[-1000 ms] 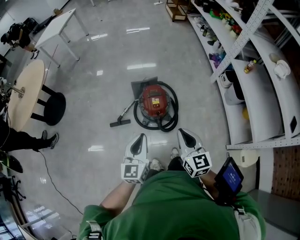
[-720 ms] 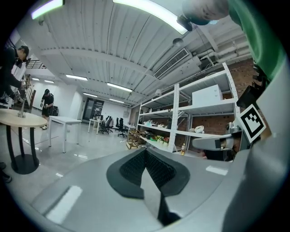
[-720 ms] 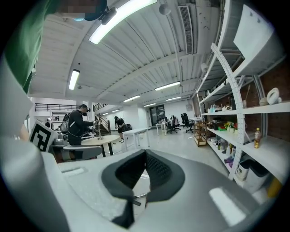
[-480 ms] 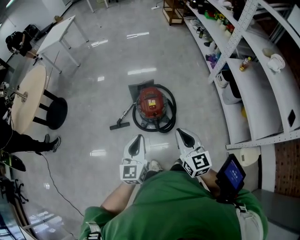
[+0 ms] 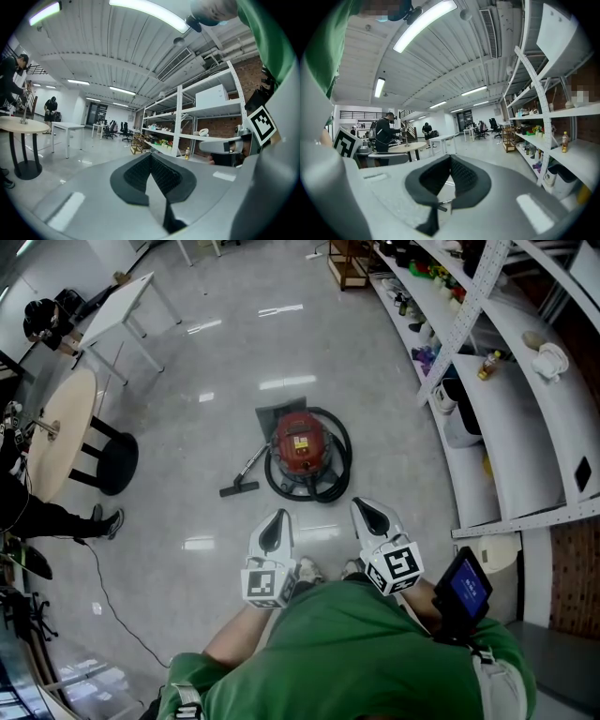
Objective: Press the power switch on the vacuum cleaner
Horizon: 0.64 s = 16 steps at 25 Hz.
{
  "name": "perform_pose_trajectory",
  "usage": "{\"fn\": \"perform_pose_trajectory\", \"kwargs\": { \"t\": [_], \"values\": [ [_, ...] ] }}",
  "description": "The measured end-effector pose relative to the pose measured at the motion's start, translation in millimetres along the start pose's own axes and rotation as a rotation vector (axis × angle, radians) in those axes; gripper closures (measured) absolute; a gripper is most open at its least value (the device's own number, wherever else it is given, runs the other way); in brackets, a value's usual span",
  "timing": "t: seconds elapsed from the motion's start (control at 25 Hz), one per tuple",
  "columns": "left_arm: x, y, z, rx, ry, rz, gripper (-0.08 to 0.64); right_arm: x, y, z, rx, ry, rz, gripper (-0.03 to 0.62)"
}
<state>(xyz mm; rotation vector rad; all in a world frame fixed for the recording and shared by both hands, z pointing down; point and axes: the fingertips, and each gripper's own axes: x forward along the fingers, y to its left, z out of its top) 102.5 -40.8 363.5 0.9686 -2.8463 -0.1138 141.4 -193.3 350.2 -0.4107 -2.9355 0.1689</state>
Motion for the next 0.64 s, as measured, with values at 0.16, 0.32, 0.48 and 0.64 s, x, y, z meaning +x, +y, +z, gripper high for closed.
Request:
{"fn": "perform_pose_trajectory", "kwargs": {
  "t": [0.16,0.32,0.48,0.64],
  "values": [
    [-0.4,-7.6,-0.6,0.003,0.0,0.003,0.552,-6.3,-4.2,0.5,0.002,-0.004,0.005,0.591],
    [-0.4,-9.6,-1.2,0.003,0.007,0.01,0.552,-8.8,-6.1,0.6,0.005,-0.006,0.008,0.59],
    [1.8,-13.3,-0.7,0.008,0.011,0.012,0.552,-10.2,-10.1,1.7,0.006,-0.008,0.012,0.591],
    [7.7,-16.6,2.6,0.006,0.001,0.014,0.552,-8.2,-16.7,5.7,0.0,-0.014,0.015,0.591]
  ]
}}
